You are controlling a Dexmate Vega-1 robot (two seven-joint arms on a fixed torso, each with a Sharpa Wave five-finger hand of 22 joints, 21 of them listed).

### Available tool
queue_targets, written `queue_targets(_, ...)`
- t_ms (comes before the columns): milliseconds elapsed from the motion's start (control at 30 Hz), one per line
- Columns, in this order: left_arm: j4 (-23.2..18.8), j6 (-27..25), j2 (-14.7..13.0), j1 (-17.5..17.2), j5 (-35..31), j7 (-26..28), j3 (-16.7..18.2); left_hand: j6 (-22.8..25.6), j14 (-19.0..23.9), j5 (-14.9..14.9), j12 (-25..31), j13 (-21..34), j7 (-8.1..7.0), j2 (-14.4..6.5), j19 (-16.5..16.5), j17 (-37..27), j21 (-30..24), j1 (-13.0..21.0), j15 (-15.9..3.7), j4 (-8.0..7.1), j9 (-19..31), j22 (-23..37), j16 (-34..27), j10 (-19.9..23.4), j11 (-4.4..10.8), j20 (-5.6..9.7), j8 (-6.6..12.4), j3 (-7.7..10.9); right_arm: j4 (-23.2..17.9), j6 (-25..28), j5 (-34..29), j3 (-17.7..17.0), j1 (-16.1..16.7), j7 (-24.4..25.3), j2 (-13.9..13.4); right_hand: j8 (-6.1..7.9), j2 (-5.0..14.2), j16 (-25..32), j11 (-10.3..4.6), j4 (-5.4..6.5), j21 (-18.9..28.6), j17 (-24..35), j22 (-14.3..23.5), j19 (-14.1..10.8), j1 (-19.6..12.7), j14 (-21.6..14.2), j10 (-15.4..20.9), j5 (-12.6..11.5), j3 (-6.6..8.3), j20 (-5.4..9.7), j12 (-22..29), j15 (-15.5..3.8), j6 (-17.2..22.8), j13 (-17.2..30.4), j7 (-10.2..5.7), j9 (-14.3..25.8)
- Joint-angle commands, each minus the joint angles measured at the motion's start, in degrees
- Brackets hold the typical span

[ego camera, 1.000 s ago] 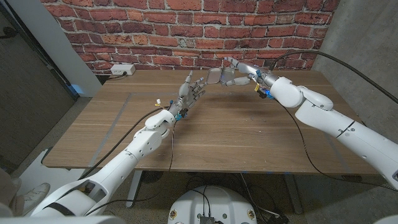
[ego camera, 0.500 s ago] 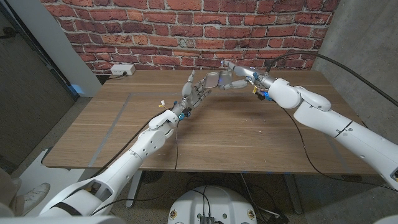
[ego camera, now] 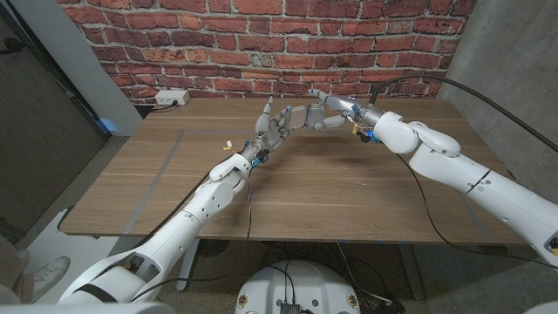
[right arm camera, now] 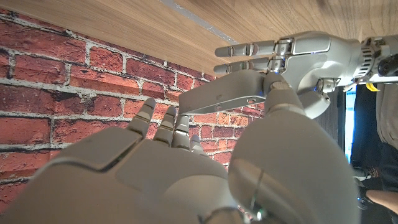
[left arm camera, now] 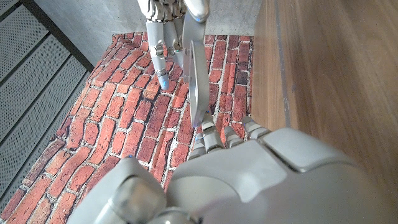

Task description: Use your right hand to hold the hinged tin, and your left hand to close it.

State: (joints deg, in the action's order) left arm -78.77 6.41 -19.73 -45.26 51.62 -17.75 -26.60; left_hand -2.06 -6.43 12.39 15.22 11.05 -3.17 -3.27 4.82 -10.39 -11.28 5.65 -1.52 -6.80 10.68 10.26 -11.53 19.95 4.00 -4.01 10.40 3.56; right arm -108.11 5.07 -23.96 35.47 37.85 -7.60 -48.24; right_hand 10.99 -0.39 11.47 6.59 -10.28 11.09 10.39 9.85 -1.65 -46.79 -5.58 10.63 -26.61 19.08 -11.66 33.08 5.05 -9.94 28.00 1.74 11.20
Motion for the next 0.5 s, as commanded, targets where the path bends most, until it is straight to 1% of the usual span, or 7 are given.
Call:
queue_targets(33,-1.12,0.38,-0.36,-0.65,0.45,0.14,0.48,0.62,0.40,0.51,-0.13,0.16,-0.08,0.46,0.13,-0.17,-0.46,0.19,-0.07,-0.14,-0.06,0.25,-0.26,0.75,-0.07,-0.21,0.36,-0.23,0.75,1.73,-3.54,1.12,-0.54,0.00,0.71,-0.13,-0.53,0.50,-9.86,1.28,0.41,-0.08,0.11,-1.29,-0.19,-1.65,11.69,-0.51,0.84,-0.23,2.15,0.33,-11.26,0.45,0.16,0.18)
queue_targets(133,-0.98,0.48,-0.38,-0.56,0.47,-0.03,0.49,0.73,0.44,0.51,-0.17,0.16,-0.07,0.45,0.11,-0.18,-0.47,0.20,-0.09,-0.14,-0.06,0.25,-0.26,0.81,-0.05,-0.18,0.42,-0.25,1.03,2.05,-4.03,1.33,-0.68,0.06,0.98,-0.01,-0.97,0.87,-9.45,1.42,0.47,-0.18,0.09,-2.12,0.08,-3.02,13.77,-0.66,0.60,-0.19,2.65,-0.19,-11.53,0.46,0.27,0.17)
queue_targets(200,-0.80,0.54,-0.34,-0.41,0.48,-0.19,0.49,0.80,0.46,0.51,-0.17,0.16,-0.13,0.44,0.11,-0.18,-0.47,0.19,-0.12,-0.14,-0.07,0.25,-0.26,0.93,-0.22,-0.18,0.47,-0.26,1.23,2.16,-4.12,1.36,-0.69,0.26,1.21,0.03,-1.12,0.96,-9.98,1.50,0.46,-0.19,0.09,-2.37,0.24,-3.39,14.42,-0.69,0.49,-0.15,2.75,-0.39,-11.60,0.44,0.32,0.17)
queue_targets(300,-0.49,0.63,-0.26,-0.20,0.50,-0.39,0.49,0.92,0.48,0.51,-0.18,0.16,-0.12,0.42,0.09,-0.18,-0.47,0.19,-0.11,-0.15,-0.08,0.25,-0.26,1.10,-0.09,-0.13,0.53,-0.28,1.60,2.41,-4.12,1.41,-0.78,0.37,1.51,0.15,-1.50,1.14,-10.11,1.66,0.39,-0.23,0.08,-2.83,0.63,-4.39,16.53,-0.72,0.23,0.10,2.85,-1.32,-11.65,-0.18,0.62,0.15)
queue_targets(433,-0.29,0.54,-0.26,-0.03,0.54,-0.53,0.50,1.08,0.49,0.51,-0.26,0.16,-0.09,0.40,0.10,-0.18,-0.47,0.19,-0.12,-0.16,-0.08,0.25,-0.25,1.13,-0.22,-0.09,0.62,-0.31,1.76,2.64,-4.25,1.56,-1.05,0.08,1.57,0.20,-1.69,1.27,-10.37,1.76,0.31,-0.23,0.08,-2.99,0.88,-5.04,17.41,-0.71,0.06,0.31,2.73,-1.98,-11.67,-0.58,1.05,0.15)
queue_targets(467,-0.25,0.50,-0.25,-0.01,0.61,-0.59,0.51,1.11,0.48,0.51,-0.26,0.17,-0.09,0.39,0.09,-0.18,-0.47,0.19,-0.12,-0.17,-0.09,0.25,-0.23,1.23,0.07,-0.09,0.64,-0.32,1.87,2.48,-4.22,1.51,-1.01,0.41,1.64,0.20,-1.72,1.28,-10.41,1.79,0.28,-0.23,0.08,-2.97,0.93,-5.12,17.66,-0.70,0.02,0.35,2.74,-2.04,-11.70,-0.66,1.20,0.15)
queue_targets(500,-0.20,0.49,-0.24,0.01,0.63,-0.61,0.52,1.16,0.50,0.51,-0.26,0.17,-0.10,0.38,0.09,-0.18,-0.47,0.19,-0.17,-0.17,-0.09,0.25,-0.24,1.29,0.02,-0.10,0.66,-0.33,1.87,2.44,-4.07,1.55,-1.16,0.00,1.59,0.28,-1.87,1.34,-10.68,1.90,0.26,-0.23,0.07,-3.14,1.19,-5.51,18.54,-0.63,-0.14,0.60,2.75,-2.56,-11.60,-0.96,1.55,0.14)
